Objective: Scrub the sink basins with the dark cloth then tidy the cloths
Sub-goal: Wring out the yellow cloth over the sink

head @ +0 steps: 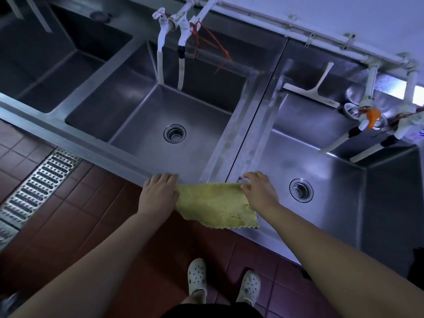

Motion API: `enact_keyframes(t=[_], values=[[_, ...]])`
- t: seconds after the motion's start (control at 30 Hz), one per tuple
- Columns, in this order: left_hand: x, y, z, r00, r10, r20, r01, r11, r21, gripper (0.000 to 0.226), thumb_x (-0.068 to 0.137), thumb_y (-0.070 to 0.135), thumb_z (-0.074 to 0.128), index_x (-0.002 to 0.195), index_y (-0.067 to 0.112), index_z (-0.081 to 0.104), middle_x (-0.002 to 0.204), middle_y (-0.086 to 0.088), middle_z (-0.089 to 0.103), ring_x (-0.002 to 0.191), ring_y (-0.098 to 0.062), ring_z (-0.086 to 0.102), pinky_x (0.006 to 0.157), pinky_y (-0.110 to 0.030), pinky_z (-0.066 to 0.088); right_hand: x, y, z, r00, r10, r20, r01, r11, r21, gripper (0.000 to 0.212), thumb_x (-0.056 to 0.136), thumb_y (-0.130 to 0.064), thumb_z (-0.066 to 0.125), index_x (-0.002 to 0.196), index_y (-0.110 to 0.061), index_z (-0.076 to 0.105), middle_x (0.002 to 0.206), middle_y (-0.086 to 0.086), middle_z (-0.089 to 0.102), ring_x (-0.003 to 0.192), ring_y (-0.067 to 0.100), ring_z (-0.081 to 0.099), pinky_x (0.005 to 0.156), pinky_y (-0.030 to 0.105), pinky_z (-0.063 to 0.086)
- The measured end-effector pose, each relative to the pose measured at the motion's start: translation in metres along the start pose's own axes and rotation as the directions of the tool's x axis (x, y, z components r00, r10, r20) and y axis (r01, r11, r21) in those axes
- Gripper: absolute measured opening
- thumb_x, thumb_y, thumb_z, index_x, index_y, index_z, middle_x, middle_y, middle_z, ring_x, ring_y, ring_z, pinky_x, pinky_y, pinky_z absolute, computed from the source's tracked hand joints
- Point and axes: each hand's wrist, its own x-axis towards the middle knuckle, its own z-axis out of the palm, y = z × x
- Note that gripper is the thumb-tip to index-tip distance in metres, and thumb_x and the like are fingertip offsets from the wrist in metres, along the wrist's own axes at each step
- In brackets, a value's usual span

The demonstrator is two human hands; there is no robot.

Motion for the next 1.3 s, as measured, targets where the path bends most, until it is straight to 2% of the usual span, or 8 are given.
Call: enact_keyframes(t=[0.23,0.33,0.43,0.6,0.9,1.07,1.2,1.3], values=[[0.015,-0.01,0.001,0.989,-0.129,0.07,0.127,0.991,0.033,0.023,0.084,0.03,0.058,0.101,0.017,0.064,0.101,-0.001,0.058,0.107,-0.022,0.044,0.09,-0.032,0.034,0.003,0.003,0.006,0.998,0.067,0.001,-0.067,0.994,-0.083,0.015,0.088,-0.032,0.06,0.092,-0.018,0.062,0.097,0.0,0.055,0.105,0.02,0.043,0.083,0.029,0.037],[0.014,-0.011,-0.013,0.964,-0.222,0.146,0.253,0.937,-0.241,0.011,0.075,0.025,0.066,0.081,0.016,0.063,0.082,-0.001,0.056,0.09,-0.022,0.051,0.069,-0.031,0.039,0.0,0.003,-0.005,0.988,0.149,0.028,-0.151,0.978,0.144,0.014,0.081,-0.027,0.066,0.076,-0.02,0.055,0.087,-0.005,0.05,0.089,0.014,0.048,0.067,0.026,0.036],[0.013,0.0,-0.032,0.935,-0.253,0.249,0.353,0.737,-0.576,0.011,0.079,0.014,0.063,0.075,0.014,0.053,0.068,-0.001,0.052,0.064,-0.019,0.05,0.051,-0.026,0.035,-0.005,-0.005,-0.024,0.98,0.197,0.035,-0.199,0.934,0.296,0.012,0.076,-0.024,0.065,0.074,-0.018,0.054,0.072,-0.004,0.054,0.064,0.013,0.05,0.055,0.026,0.038],[0.013,0.04,-0.065,0.938,-0.338,0.077,0.288,0.635,-0.717,0.009,0.081,0.019,0.067,0.085,0.015,0.06,0.071,0.001,0.056,0.068,-0.016,0.052,0.058,-0.029,0.039,-0.019,-0.034,-0.053,0.984,0.149,-0.1,-0.098,0.912,0.397,0.011,0.073,-0.02,0.064,0.07,-0.02,0.053,0.064,-0.001,0.057,0.065,0.023,0.061,0.062,0.038,0.052],[0.007,0.123,-0.096,0.996,-0.089,0.019,0.059,0.473,-0.879,0.01,0.089,0.016,0.058,0.085,0.019,0.067,0.078,-0.003,0.069,0.08,-0.023,0.067,0.08,-0.045,0.055,-0.059,-0.074,-0.077,0.937,0.05,-0.347,0.145,0.846,0.513,0.011,0.076,-0.017,0.069,0.071,-0.018,0.059,0.069,-0.006,0.06,0.065,0.011,0.057,0.062,0.032,0.05],[0.003,0.152,-0.102,0.995,0.063,0.082,0.059,0.317,-0.947,0.013,0.087,0.014,0.064,0.097,0.022,0.064,0.088,0.005,0.068,0.082,-0.009,0.065,0.068,-0.018,0.053,-0.078,-0.052,-0.089,0.923,-0.043,-0.383,0.26,0.803,0.537,0.023,0.077,-0.005,0.062,0.089,-0.022,0.072,0.095,-0.007,0.06,0.078,-0.001,0.057,0.066,0.017,0.048],[0.005,0.173,-0.099,0.982,0.185,0.037,-0.046,0.42,-0.906,0.013,0.086,0.01,0.065,0.097,0.018,0.066,0.088,0.001,0.07,0.081,-0.012,0.067,0.071,-0.024,0.054,-0.097,-0.025,-0.104,0.901,-0.083,-0.425,0.305,0.818,0.488,0.038,0.075,0.007,0.051,0.099,-0.013,0.073,0.096,-0.012,0.059,0.089,-0.011,0.052,0.075,0.006,0.04],[0.01,0.195,-0.095,0.982,0.19,0.001,-0.091,0.47,-0.878,0.007,0.091,0.015,0.059,0.094,0.016,0.064,0.085,0.0,0.067,0.077,-0.012,0.062,0.072,-0.025,0.048,-0.104,0.008,-0.115,0.808,0.16,-0.567,0.216,0.815,0.537,0.041,0.076,0.012,0.051,0.084,-0.025,0.068,0.09,-0.014,0.057,0.083,-0.005,0.054,0.072,0.008,0.04]])
